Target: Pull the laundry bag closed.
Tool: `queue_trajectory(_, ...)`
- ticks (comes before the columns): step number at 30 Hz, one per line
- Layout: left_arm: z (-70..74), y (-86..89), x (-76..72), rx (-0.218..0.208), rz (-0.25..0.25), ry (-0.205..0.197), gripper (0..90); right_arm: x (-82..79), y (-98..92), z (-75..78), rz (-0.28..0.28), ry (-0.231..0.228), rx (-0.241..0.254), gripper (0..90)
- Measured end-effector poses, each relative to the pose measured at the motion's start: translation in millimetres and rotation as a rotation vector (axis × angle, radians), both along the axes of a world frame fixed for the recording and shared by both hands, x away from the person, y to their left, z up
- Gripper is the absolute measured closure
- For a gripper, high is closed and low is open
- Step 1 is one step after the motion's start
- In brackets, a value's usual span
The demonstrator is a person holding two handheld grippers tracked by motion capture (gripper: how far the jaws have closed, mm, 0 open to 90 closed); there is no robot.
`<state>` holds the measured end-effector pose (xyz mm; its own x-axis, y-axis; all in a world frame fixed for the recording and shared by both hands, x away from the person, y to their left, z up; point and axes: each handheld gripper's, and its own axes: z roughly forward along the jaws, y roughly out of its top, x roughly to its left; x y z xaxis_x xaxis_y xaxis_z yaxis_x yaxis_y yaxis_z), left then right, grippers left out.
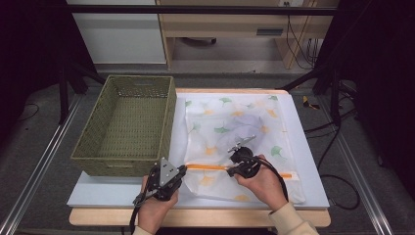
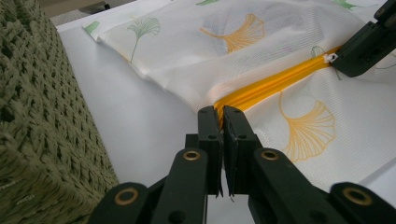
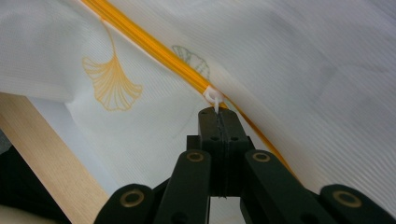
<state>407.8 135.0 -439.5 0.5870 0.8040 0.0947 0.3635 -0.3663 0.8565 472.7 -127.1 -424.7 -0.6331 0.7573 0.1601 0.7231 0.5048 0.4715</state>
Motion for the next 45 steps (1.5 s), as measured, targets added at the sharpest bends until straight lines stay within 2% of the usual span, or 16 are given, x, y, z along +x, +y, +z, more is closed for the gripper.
queue_trajectory(8,-1.7,-0.6,-0.5,0.001,-0.001,0.006,86.5,-2.0,-14.7,-3.1,-0.004,-0.002,0.043,90.0)
queue_trajectory(11,-1.6,-0.7,-0.3,0.005,0.003,0.005,86.5,-4.2,-18.6,-3.7,-0.005,-0.014,0.042,90.0)
queue_trajectory(19,-2.6,-0.1,-0.1,0.009,0.005,0.008,86.5,-4.5,-33.2,-6.4,-0.032,-0.005,0.066,90.0)
queue_trajectory(27,-2.7,-1.0,-0.6,0.009,0.002,0.009,86.5,-7.2,-38.5,-3.7,-0.027,-0.018,0.071,90.0)
queue_trajectory(37,-1.6,-1.3,-0.6,0.004,0.000,0.006,86.5,-12.6,-50.3,-4.4,-0.061,-0.030,0.061,90.0)
queue_trajectory(42,-1.8,-3.6,-1.7,0.007,-0.004,0.004,86.5,-13.6,-53.8,-5.8,-0.069,-0.021,0.071,90.0)
queue_trajectory(45,-1.2,-2.5,-1.3,0.007,-0.001,0.002,86.6,-14.1,-56.9,-7.5,-0.083,-0.023,0.054,90.0)
